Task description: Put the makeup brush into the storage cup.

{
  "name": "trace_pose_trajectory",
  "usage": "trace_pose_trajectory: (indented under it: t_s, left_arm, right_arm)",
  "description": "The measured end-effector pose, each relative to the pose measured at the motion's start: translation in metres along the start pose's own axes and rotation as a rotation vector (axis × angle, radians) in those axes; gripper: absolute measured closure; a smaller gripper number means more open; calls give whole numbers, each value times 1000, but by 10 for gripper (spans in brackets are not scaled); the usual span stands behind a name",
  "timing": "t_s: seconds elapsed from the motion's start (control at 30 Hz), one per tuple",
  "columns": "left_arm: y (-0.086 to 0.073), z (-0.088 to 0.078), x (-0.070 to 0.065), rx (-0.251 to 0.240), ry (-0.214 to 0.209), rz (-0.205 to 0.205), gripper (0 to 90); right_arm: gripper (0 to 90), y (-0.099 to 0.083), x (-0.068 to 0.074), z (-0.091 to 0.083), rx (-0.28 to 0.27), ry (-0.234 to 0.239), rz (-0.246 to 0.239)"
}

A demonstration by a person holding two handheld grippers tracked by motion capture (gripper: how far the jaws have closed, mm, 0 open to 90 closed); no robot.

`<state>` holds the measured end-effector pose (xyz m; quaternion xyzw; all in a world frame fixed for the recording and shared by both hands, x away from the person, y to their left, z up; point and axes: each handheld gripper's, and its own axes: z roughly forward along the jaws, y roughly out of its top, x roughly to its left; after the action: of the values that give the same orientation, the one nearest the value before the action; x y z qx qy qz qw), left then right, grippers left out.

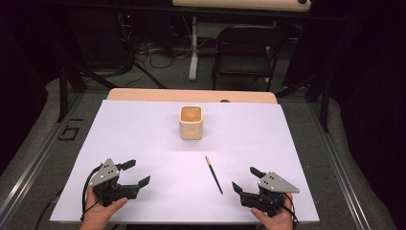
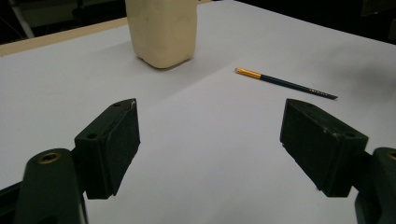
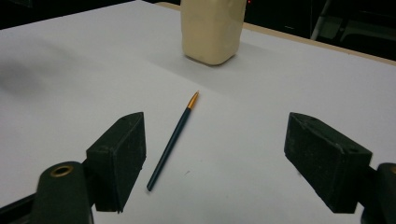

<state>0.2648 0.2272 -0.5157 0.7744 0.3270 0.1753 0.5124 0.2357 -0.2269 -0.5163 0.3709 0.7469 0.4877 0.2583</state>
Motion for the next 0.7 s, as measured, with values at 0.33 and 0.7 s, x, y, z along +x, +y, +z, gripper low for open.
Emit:
trace_pose_trajectory:
  t_s: [0.33,0.7]
  left_arm:
    - [0,0,2,23,5,-17,217]
    - [-1,-4,3,62,23,-35,218]
  right_arm:
    - [227,-1,0,6,46,0,-9]
    - [252,2,-1,14,122,-7,-11]
